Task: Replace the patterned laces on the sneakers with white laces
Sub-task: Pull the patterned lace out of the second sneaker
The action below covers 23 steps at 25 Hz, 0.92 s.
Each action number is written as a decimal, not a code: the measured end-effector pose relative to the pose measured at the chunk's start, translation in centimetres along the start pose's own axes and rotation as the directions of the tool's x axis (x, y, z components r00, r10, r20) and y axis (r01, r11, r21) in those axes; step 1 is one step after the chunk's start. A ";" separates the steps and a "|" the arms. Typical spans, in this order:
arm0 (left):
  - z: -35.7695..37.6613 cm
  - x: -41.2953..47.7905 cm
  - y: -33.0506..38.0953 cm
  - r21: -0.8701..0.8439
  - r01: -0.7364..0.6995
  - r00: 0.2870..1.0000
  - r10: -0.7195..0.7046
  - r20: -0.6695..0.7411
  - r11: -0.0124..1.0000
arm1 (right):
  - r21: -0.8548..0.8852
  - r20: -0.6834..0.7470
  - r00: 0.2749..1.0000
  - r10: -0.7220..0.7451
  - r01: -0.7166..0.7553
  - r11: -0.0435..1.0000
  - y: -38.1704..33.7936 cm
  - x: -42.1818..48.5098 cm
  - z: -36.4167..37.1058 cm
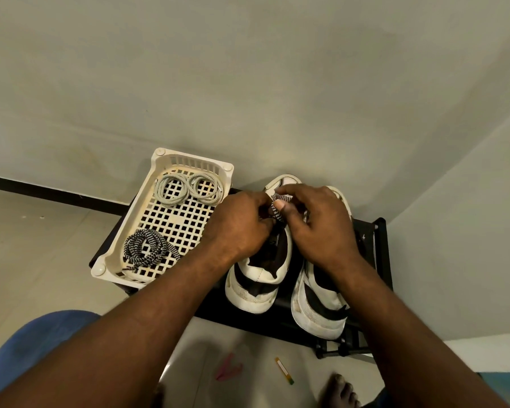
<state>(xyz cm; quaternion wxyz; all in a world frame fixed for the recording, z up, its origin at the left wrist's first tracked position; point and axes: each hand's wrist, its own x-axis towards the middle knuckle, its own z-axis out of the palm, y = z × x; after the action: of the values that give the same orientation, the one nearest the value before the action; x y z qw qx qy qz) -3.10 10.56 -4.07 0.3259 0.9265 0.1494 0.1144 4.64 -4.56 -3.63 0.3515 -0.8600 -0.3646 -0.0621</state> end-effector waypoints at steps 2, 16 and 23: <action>0.5 0.0 -0.1 0.051 -0.040 0.999 0.039 0.011 0.998 | -0.047 0.050 0.999 0.020 -0.018 0.999 0.2 0.1 -0.3; 0.9 0.2 -0.2 -0.133 0.036 0.999 -0.031 0.043 0.990 | 0.969 0.221 0.944 0.244 -0.240 0.049 -0.9 0.8 -3.6; 1.3 0.5 -0.2 -0.227 0.077 0.996 -0.065 0.060 0.971 | 0.064 0.098 0.958 0.270 -0.276 0.959 1.0 0.1 -0.4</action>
<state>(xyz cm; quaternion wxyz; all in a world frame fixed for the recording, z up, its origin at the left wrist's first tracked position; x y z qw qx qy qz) -2.27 10.15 -5.14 0.4382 0.8795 0.1598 0.0948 5.38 -5.24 -3.87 0.3731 -0.8899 -0.2597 0.0391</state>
